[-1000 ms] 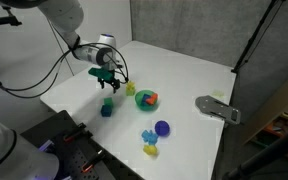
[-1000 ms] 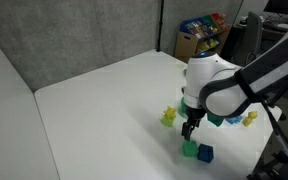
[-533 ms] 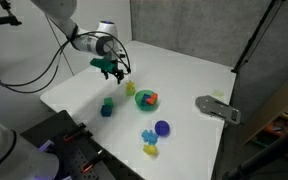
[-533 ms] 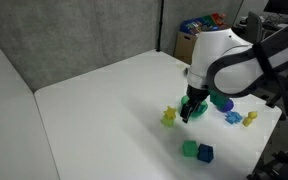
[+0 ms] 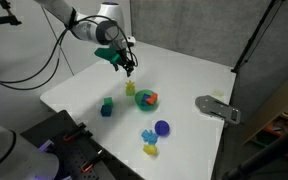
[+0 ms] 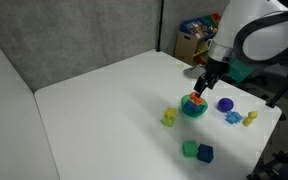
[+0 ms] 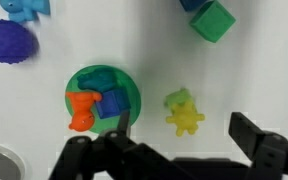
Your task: Take the blue block out of bowl
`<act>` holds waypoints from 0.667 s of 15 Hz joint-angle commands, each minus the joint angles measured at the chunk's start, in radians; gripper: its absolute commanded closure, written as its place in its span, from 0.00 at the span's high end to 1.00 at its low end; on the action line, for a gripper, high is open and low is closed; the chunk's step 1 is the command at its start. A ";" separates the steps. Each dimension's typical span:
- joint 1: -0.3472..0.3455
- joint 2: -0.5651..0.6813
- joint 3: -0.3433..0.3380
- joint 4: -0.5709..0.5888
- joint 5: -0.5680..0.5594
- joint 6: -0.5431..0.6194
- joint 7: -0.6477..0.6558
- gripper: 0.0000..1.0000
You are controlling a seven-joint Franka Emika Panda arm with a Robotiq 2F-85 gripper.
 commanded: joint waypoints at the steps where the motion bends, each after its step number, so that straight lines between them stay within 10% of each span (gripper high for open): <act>1: -0.047 -0.164 -0.003 -0.084 0.019 -0.067 -0.017 1.00; 10: -0.109 -0.502 -0.040 -0.088 0.038 -0.371 -0.078 1.00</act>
